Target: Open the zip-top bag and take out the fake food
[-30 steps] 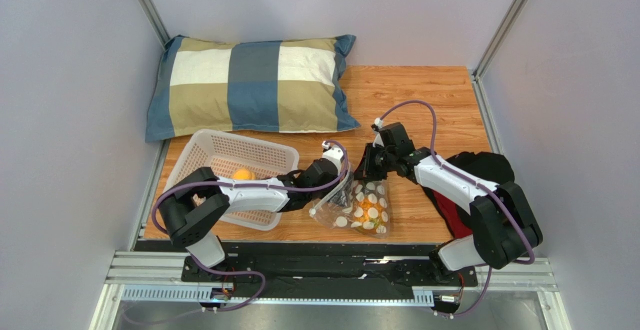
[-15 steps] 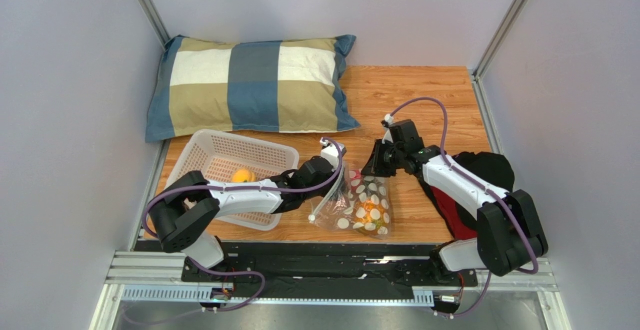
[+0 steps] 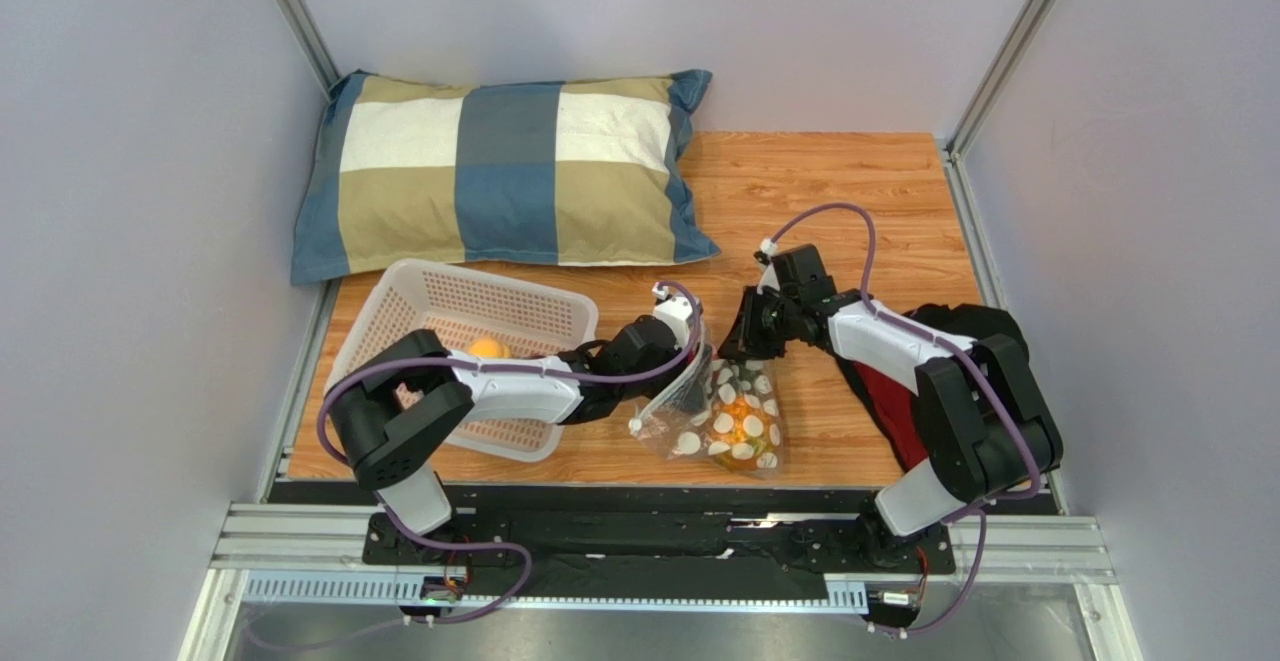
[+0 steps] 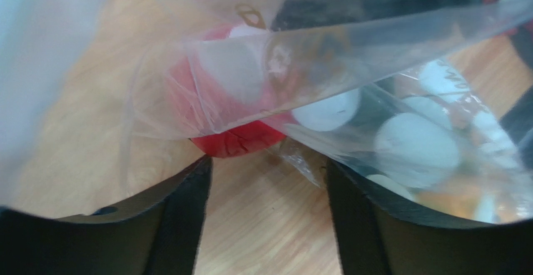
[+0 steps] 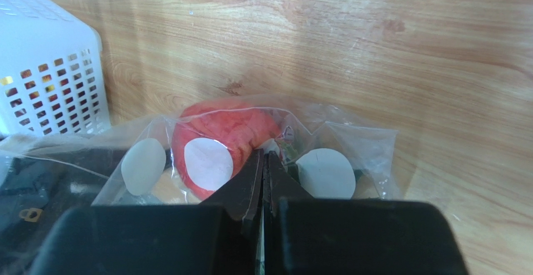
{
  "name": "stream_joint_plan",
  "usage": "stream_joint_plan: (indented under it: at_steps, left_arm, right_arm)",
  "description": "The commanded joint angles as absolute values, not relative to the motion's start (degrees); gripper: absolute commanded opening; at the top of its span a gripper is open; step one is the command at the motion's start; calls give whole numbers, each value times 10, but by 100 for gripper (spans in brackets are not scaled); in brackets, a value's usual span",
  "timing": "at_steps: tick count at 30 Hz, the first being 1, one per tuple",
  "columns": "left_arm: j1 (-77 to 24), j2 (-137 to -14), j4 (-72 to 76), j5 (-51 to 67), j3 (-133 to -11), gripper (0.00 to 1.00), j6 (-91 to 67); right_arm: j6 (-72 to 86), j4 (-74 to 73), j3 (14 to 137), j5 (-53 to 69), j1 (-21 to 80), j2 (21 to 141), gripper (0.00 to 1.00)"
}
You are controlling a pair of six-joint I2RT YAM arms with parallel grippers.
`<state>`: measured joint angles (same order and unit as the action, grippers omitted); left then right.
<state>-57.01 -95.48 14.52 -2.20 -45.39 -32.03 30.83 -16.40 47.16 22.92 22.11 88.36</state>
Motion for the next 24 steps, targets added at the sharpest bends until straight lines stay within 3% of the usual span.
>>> stream_joint_plan:
  at_steps: [1, 2, 4, 11, 13, 15, 16, 17, 19, 20, 21, 24]
  left_arm:
    - [-565, -981, 155, -54, -491, 89, -314]
    - [-565, -983, 153, -57, -493, 97, -312]
    - [-564, -987, 151, -71, -493, 99, -308]
    - [-562, -1024, 177, -91, -505, 98, -285]
    - [-561, -1027, 184, -105, -504, 93, -266]
    - [-561, -1025, 193, -99, -507, 81, -246]
    - [-561, -1021, 190, -84, -510, 69, -242]
    - [-561, -1016, 179, -77, -512, 46, -246]
    - [-562, -991, 161, -51, -512, 28, -255]
    - [-561, -982, 159, -41, -502, 11, -264]
    - [-562, -970, 142, -33, -499, 2, -270]
    - [-562, -916, 93, 10, -496, 0, -277]
  right_arm:
    - [332, -113, 433, 293, 236, 890, 0]
    - [335, -106, 426, 299, 237, 888, 0]
    - [342, -95, 404, 301, 236, 878, 0]
    - [346, -82, 376, 315, 242, 867, 0]
    - [341, -93, 378, 315, 241, 860, 0]
    - [338, -96, 377, 317, 242, 853, 0]
    - [337, -105, 379, 316, 242, 850, 0]
    - [334, -113, 381, 296, 242, 839, 0]
    - [321, -144, 395, 246, 241, 825, 0]
    - [315, -155, 400, 227, 241, 811, 0]
    - [303, -166, 413, 205, 241, 803, 0]
    - [286, -207, 438, 116, 240, 782, 0]
